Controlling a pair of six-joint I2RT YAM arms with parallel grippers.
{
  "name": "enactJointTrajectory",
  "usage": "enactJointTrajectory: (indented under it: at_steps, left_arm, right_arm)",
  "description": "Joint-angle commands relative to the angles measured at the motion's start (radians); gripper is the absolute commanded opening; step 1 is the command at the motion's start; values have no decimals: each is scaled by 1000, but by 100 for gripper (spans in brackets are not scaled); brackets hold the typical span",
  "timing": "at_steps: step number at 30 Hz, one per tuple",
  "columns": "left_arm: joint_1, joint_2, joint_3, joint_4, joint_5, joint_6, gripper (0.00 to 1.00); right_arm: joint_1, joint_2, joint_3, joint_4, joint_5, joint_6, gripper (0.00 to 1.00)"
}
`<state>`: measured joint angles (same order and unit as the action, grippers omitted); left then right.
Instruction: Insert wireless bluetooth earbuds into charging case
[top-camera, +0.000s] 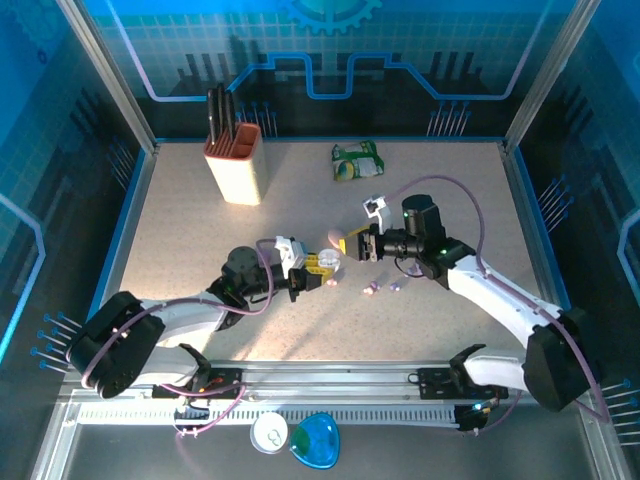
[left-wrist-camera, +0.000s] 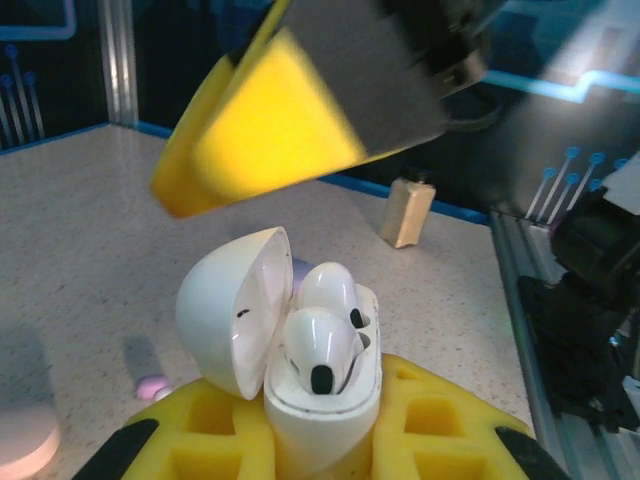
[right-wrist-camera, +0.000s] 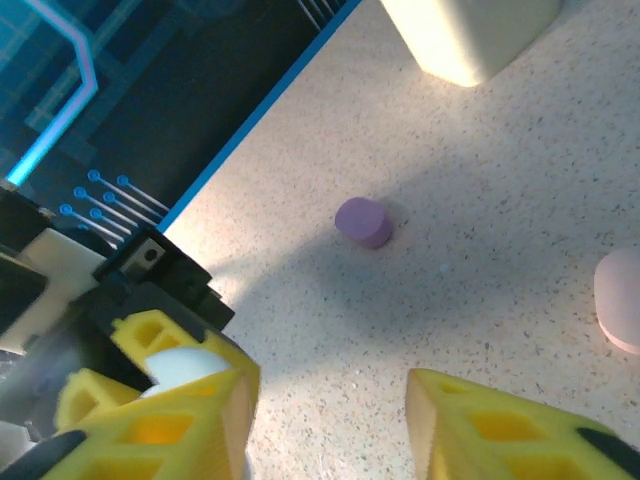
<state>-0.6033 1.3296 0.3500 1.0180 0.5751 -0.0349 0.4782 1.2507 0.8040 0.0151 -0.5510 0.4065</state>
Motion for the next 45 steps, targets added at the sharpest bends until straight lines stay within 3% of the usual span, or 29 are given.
enactJointTrajectory:
  at_steps: [1,9,20,26,32,41,45]
  left_arm:
    - [0,28,-9,180,105,-47,0]
    - [0,69,-17,278,121,-107,0]
    - [1,28,-9,168,85,-60,0]
    - [2,-7,9,109,107,-79,1]
    - [1,-37,33,31,161,-113,1]
    - [1,-44,39,41,150,-156,0]
    - [2,-41,48,44,158,-159,0]
  right_arm:
    - [2,30,41,-26,-41,-8,38]
    - [0,88,36,17,-184,-50,38]
    - [0,14,-10,127,-305,-41,41]
    - [-1,-34,-49,152,-227,-71,61]
    - [31,-66,-95,179,-333,-243,67]
    - [51,-40,-110,162,-355,-304,63]
    - [51,-37,-112,155,-335,-306,46]
